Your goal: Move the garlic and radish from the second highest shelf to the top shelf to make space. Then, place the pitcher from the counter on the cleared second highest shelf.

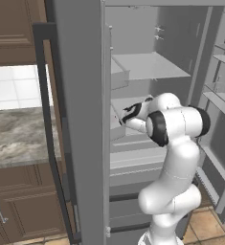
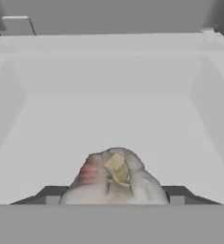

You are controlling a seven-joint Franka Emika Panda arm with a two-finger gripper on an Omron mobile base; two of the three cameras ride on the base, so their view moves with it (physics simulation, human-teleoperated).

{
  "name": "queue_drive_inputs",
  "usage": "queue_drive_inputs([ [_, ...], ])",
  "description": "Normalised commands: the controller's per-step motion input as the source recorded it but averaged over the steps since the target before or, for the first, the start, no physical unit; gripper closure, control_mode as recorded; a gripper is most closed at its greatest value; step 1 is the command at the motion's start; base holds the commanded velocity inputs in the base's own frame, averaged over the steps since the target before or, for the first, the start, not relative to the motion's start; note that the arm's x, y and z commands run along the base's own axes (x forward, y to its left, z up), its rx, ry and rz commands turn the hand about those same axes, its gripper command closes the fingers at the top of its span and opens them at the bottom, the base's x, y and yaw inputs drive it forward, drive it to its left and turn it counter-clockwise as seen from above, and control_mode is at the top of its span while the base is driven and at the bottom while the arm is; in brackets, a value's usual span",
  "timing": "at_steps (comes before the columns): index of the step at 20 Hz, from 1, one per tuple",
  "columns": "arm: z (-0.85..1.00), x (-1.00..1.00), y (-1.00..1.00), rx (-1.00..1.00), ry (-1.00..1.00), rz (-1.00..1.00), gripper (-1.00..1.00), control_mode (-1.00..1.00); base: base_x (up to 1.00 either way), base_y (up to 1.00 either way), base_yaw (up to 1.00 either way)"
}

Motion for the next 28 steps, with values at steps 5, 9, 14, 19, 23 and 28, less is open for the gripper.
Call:
queue_drive_inputs([
  [5, 0.9, -0.76, 0.05, 0.0, -0.05, 0.02, 1.0, -1.0, 0.0, 0.0, 0.0],
  [9, 1.0, -0.64, 0.0, 0.0, 0.0, 0.0, 1.0, -1.0, 0.0, 0.0, 0.0],
  [14, 1.0, -0.4, 0.01, 0.0, 0.0, 0.0, 1.0, -1.0, 0.0, 0.0, 0.0],
  [19, 1.0, -0.19, 0.1, 0.0, 0.0, 0.0, 1.0, -1.0, 0.0, 0.0, 0.0],
  [23, 1.0, -0.19, 0.12, 0.0, 0.0, 0.0, 1.0, -1.0, 0.0, 0.0, 0.0],
  [28, 0.98, -0.1, 0.07, 0.0, -0.07, 0.0, 1.0, -1.0, 0.0, 0.0, 0.0],
])
